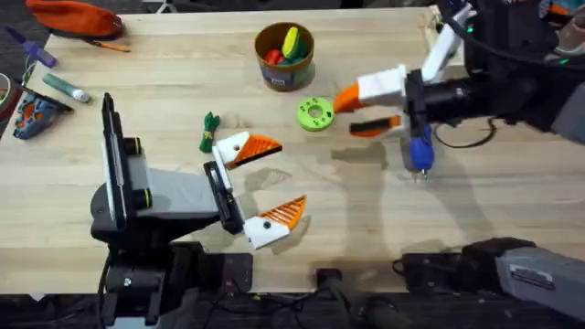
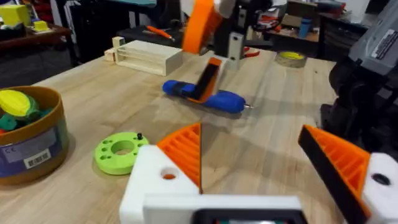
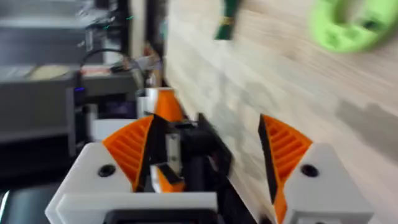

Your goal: Pick up the gripper from the table and insert it into the empty holder that is missing its gripper. Then pick up a screw, insert it into the mounting hole, and use the screwdriver to tighten it. Finally, clean up the table by picking up the vegetable and placing it into the bucket.

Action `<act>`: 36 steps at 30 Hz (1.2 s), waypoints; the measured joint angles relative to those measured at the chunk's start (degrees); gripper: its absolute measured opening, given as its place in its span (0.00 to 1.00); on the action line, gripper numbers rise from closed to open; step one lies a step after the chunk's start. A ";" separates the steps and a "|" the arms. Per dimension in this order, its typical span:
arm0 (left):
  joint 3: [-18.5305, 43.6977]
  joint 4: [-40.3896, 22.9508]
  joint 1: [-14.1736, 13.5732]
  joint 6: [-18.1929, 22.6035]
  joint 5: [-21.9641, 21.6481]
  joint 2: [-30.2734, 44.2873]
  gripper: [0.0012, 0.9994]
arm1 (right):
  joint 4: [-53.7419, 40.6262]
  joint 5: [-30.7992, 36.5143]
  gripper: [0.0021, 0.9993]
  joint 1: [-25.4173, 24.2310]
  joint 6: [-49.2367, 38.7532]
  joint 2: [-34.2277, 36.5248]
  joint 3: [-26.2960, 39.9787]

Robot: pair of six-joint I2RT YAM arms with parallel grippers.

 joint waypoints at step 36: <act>0.00 0.00 0.00 0.02 0.00 0.00 0.99 | -44.68 58.84 0.83 16.80 -25.39 25.11 46.69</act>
